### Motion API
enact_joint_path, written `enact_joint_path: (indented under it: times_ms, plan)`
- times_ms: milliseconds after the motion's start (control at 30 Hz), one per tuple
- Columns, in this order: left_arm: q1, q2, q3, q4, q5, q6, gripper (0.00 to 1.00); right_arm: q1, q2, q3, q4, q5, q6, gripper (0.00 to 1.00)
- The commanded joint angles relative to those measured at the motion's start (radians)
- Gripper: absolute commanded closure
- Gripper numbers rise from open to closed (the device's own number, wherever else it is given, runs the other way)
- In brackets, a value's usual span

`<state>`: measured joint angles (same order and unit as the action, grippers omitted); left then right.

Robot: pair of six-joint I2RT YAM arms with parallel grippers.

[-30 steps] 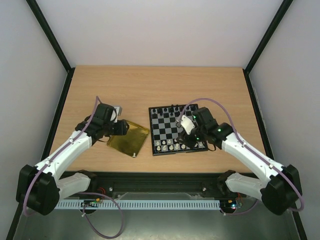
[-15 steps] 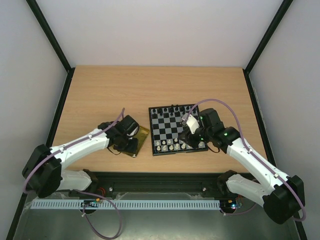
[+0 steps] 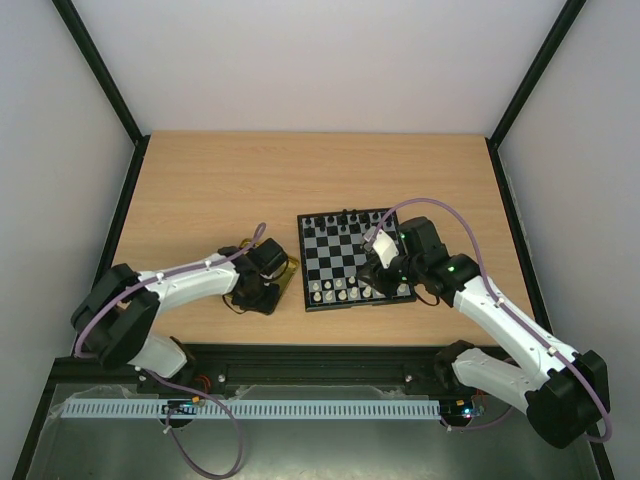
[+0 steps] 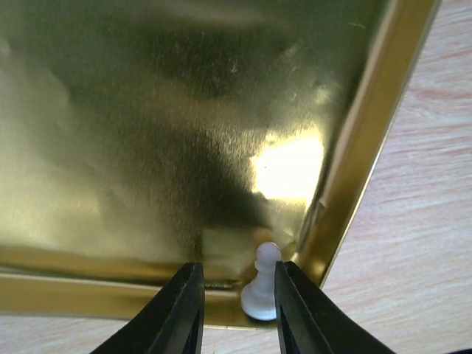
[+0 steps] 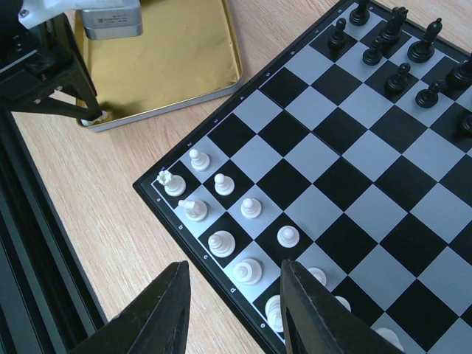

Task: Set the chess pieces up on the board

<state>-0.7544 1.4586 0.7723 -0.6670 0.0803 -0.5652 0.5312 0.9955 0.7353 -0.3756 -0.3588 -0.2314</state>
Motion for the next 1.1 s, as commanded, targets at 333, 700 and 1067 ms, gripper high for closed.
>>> enact_joint_path:
  times_ms: [333, 700, 1067]
  plan:
    - [-0.005, 0.097, 0.026, 0.033, -0.003, 0.030, 0.85, -0.002, 0.008, -0.017, -0.003, -0.008, -0.016, 0.64]
    - [-0.002, 0.177, 0.086, 0.041, -0.051, 0.061, 0.93, -0.002, 0.017, -0.019, -0.003, -0.002, -0.019, 0.64]
    - [0.050, 0.206, 0.159, 0.036, -0.085, 0.117, 0.89, -0.002, 0.023, -0.020, -0.002, 0.004, -0.022, 0.64]
